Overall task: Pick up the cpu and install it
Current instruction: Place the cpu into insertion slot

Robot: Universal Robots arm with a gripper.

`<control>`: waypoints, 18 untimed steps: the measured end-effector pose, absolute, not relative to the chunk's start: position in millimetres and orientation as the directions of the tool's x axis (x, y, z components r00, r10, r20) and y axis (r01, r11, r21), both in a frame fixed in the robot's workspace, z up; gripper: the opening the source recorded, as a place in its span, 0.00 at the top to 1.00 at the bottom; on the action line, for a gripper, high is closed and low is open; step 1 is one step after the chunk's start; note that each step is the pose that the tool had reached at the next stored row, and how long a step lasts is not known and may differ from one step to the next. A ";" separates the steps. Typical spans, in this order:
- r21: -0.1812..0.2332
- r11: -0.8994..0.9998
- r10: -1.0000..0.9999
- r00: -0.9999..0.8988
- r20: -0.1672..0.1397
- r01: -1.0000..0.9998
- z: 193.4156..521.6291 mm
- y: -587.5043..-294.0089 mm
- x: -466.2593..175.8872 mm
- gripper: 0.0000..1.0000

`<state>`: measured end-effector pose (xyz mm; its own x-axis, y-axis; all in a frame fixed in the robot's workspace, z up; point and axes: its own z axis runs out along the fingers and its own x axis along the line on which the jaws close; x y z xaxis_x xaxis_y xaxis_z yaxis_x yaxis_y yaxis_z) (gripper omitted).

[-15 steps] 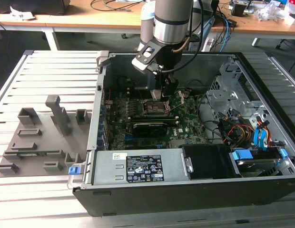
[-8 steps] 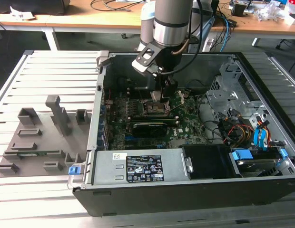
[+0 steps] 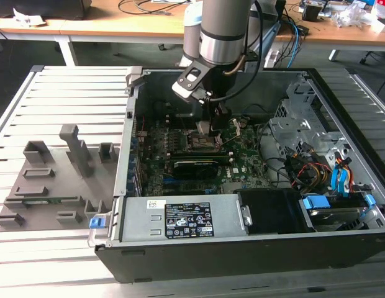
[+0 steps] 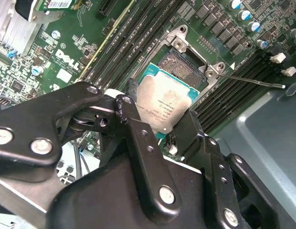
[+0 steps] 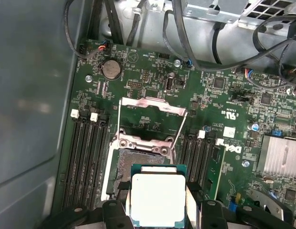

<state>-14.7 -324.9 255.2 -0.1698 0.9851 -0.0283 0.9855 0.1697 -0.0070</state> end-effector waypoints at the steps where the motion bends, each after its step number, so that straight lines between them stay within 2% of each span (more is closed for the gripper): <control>1: -0.007 0.170 0.985 -0.170 -0.028 0.985 254.3 -324.9 -14.7 0.45; 12: -0.007 0.156 0.987 -0.157 -0.026 0.988 245.1 -322.9 -16.1 0.45; 18: -0.007 0.046 0.999 -0.046 -0.026 0.999 240.3 -322.7 -16.7 0.45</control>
